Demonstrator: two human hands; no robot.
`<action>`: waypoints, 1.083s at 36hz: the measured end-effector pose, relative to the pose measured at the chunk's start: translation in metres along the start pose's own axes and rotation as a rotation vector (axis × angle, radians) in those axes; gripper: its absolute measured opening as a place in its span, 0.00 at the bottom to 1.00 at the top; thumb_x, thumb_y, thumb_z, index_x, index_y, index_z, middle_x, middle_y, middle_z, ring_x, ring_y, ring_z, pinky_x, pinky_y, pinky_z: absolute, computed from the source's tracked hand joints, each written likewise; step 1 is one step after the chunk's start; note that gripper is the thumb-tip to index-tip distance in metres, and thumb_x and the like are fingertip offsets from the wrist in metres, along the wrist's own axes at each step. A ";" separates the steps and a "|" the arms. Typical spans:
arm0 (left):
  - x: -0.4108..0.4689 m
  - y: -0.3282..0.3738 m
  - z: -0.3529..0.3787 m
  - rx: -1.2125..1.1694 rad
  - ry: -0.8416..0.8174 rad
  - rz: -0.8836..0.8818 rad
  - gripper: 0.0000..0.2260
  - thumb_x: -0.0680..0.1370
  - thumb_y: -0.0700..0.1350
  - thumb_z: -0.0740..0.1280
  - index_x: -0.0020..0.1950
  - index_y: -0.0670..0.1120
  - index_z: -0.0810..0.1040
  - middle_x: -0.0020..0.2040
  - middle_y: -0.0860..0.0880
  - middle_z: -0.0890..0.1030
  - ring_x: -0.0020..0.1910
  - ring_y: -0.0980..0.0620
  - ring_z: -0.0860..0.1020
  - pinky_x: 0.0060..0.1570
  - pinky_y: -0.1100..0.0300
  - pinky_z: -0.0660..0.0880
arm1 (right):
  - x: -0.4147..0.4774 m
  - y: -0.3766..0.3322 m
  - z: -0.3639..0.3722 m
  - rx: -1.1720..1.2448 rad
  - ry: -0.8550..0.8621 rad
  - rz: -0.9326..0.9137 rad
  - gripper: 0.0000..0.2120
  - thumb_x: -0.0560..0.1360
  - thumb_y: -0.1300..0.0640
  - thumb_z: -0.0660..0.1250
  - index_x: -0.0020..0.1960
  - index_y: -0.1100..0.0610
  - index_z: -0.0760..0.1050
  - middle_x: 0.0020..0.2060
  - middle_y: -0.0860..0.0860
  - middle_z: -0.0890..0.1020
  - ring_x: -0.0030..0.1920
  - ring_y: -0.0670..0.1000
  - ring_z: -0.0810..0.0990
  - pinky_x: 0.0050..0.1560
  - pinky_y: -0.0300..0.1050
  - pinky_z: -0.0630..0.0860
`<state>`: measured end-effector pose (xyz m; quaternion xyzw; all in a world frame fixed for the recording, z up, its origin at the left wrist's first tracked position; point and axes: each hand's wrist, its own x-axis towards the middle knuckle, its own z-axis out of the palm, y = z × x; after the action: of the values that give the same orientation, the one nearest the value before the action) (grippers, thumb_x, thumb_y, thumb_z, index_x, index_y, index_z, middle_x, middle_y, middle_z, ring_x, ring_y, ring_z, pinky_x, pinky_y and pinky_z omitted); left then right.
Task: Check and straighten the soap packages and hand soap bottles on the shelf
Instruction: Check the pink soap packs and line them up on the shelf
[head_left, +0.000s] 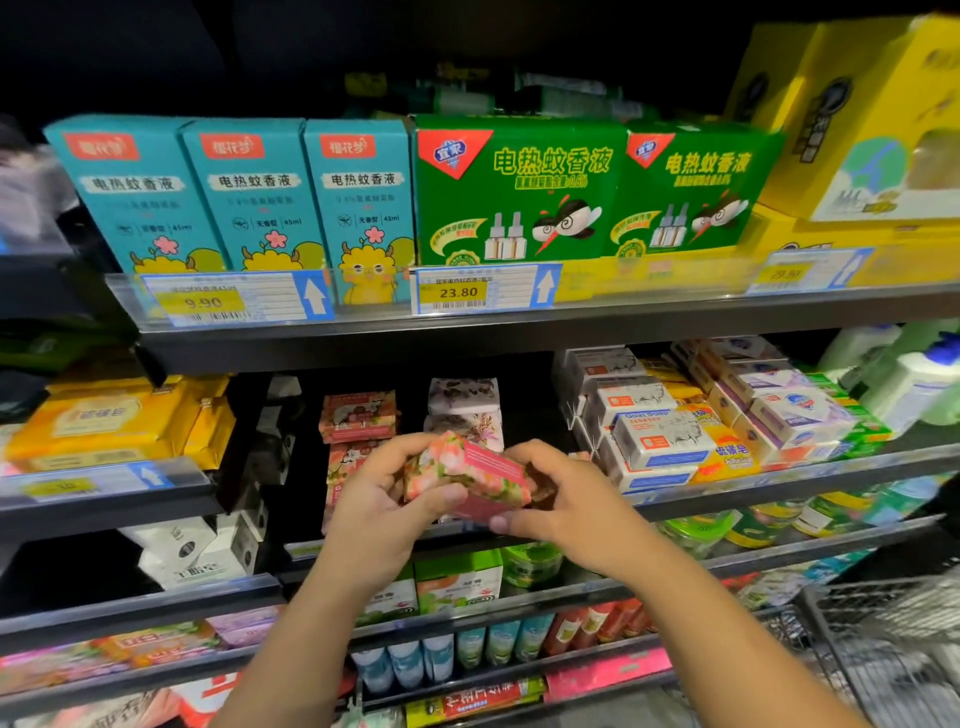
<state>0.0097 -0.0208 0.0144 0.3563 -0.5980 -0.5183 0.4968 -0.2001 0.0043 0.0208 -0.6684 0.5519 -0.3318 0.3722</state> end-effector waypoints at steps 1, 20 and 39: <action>0.000 0.002 0.001 0.022 0.005 0.026 0.19 0.65 0.48 0.79 0.53 0.56 0.81 0.51 0.53 0.84 0.51 0.54 0.83 0.45 0.62 0.79 | 0.000 0.002 0.003 -0.025 0.009 0.003 0.22 0.67 0.51 0.81 0.57 0.44 0.76 0.47 0.43 0.83 0.48 0.41 0.81 0.50 0.41 0.78; 0.003 -0.011 0.000 0.194 -0.071 -0.018 0.26 0.62 0.53 0.83 0.55 0.66 0.77 0.55 0.55 0.82 0.55 0.52 0.81 0.56 0.46 0.79 | -0.008 -0.007 -0.025 0.333 0.150 -0.116 0.16 0.65 0.65 0.80 0.49 0.52 0.81 0.41 0.48 0.85 0.41 0.46 0.83 0.41 0.42 0.81; 0.001 0.001 0.002 0.268 0.069 0.066 0.26 0.61 0.46 0.82 0.53 0.64 0.78 0.51 0.59 0.82 0.52 0.57 0.81 0.51 0.62 0.78 | -0.004 -0.012 -0.023 0.335 0.113 -0.134 0.23 0.63 0.64 0.81 0.50 0.42 0.83 0.49 0.47 0.84 0.45 0.54 0.81 0.47 0.49 0.81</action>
<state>0.0080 -0.0207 0.0155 0.4172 -0.6559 -0.4043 0.4819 -0.2147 0.0065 0.0428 -0.6126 0.4634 -0.4801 0.4236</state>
